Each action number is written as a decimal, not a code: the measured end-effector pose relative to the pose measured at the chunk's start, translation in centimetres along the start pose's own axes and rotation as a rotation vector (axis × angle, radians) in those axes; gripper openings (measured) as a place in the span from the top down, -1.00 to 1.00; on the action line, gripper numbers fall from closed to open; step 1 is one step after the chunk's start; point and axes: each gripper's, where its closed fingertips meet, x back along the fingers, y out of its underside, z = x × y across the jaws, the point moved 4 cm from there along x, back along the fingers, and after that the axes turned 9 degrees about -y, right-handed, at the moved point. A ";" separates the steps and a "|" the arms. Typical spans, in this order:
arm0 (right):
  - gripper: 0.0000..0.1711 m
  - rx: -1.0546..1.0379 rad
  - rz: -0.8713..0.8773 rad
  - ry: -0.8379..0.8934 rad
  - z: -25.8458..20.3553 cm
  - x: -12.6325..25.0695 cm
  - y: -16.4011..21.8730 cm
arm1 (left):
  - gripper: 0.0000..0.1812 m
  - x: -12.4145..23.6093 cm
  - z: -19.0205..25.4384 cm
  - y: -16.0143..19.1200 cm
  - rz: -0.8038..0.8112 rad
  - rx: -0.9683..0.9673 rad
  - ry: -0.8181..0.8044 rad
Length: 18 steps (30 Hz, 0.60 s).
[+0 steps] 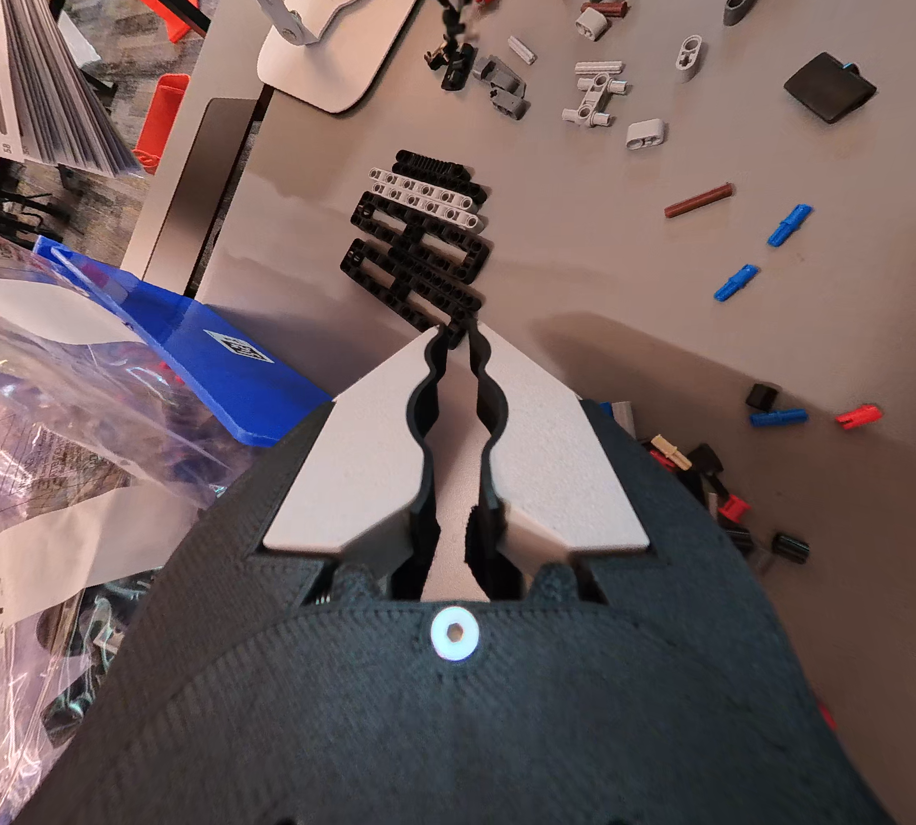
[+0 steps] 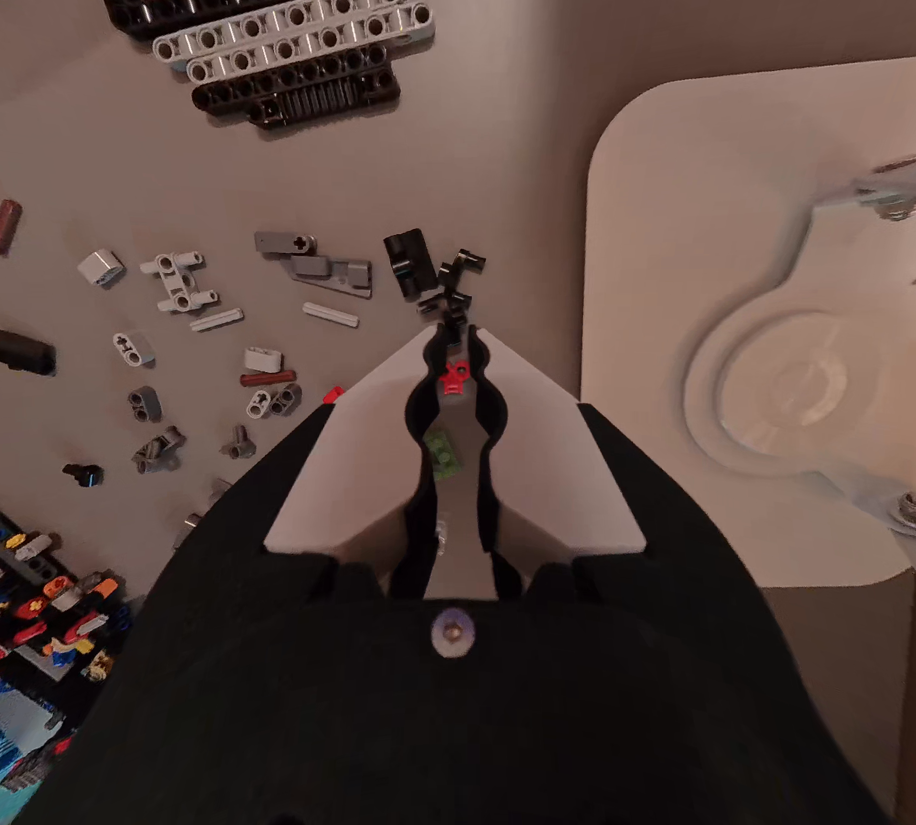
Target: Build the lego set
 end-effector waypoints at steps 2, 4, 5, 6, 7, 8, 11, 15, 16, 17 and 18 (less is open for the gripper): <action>0.87 -0.005 -0.014 0.024 0.2 0.0 0.2 | 0.93 0.0 0.1 0.0 -0.001 -0.002 0.003; 0.84 -0.001 -0.017 0.030 0.1 0.3 0.3 | 0.93 0.0 0.1 0.0 -0.003 -0.002 0.004; 0.83 -0.001 -0.012 0.041 0.2 0.7 0.3 | 0.93 0.0 0.1 0.0 -0.003 -0.002 0.004; 0.82 0.002 -0.011 0.049 0.1 1.0 0.4 | 0.93 0.0 0.1 0.0 -0.003 -0.001 0.003; 0.83 0.008 -0.011 0.052 -0.1 1.3 0.5 | 0.93 0.0 0.1 0.0 -0.002 0.000 0.004; 0.83 0.014 -0.011 0.052 -0.3 1.6 0.6 | 0.93 0.0 0.1 0.0 -0.001 0.000 0.004; 0.83 0.050 0.011 0.027 -1.6 2.0 0.4 | 0.93 -0.1 0.1 0.0 -0.003 -0.001 0.005; 0.86 0.189 0.031 0.007 -4.0 1.1 -0.9 | 0.93 -0.2 0.1 0.0 -0.005 0.000 0.007; 0.84 0.228 0.027 0.017 -4.3 0.7 -1.2 | 0.93 -0.2 0.1 0.1 -0.006 0.001 0.007; 0.80 0.262 0.020 0.015 -4.7 0.2 -1.4 | 0.93 -0.2 0.1 0.1 -0.006 0.002 0.007; 0.74 0.288 0.008 -0.001 -5.0 -0.3 -1.6 | 0.93 -0.2 0.1 0.2 -0.007 0.003 0.007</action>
